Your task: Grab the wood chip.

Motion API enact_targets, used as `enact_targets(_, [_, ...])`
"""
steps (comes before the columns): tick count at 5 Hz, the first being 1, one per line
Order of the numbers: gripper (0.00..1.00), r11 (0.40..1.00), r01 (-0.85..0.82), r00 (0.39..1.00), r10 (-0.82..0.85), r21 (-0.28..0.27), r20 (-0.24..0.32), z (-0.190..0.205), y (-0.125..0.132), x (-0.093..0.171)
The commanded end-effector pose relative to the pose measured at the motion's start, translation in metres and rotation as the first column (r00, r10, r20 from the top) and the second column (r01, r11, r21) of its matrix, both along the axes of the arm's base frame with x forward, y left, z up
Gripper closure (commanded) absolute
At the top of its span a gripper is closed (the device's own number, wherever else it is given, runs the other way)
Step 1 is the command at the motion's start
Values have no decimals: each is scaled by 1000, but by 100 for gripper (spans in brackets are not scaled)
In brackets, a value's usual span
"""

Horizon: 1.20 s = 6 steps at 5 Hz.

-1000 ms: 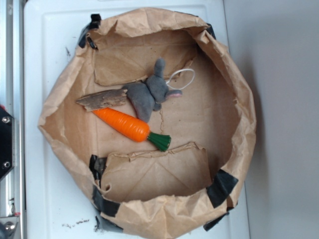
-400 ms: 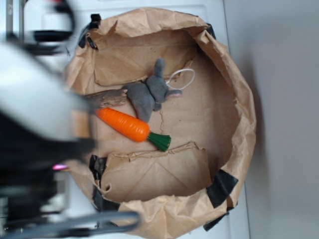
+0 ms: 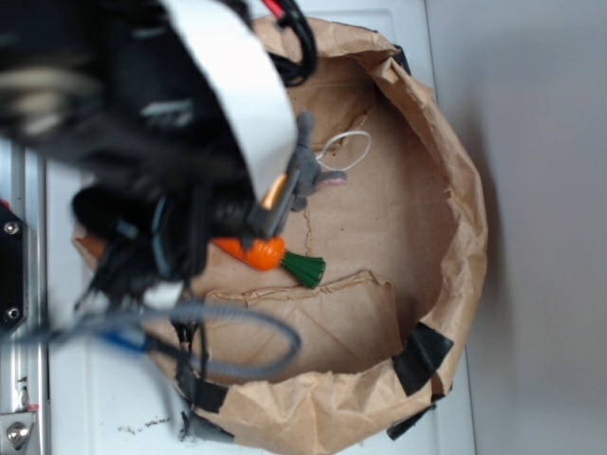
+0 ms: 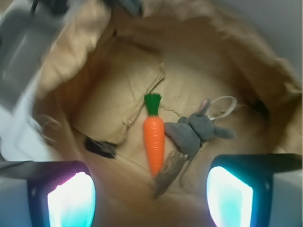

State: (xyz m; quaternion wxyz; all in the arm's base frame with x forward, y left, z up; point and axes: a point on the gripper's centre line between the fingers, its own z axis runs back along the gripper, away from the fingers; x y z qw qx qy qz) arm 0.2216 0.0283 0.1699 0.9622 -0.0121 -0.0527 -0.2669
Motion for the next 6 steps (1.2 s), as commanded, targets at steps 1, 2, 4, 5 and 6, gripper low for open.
enact_targets(1, [0, 1000, -10, 999, 10, 3, 40, 8, -2, 3])
enact_targets(2, [0, 1000, -10, 999, 10, 3, 40, 8, -2, 3])
enact_targets(4, [0, 957, -250, 967, 255, 144, -19, -63, 27, 26])
enact_targets(5, [0, 959, -246, 966, 255, 139, -49, -84, 35, 25])
enact_targets(6, [0, 962, -233, 968, 244, 141, -66, -94, 34, 16])
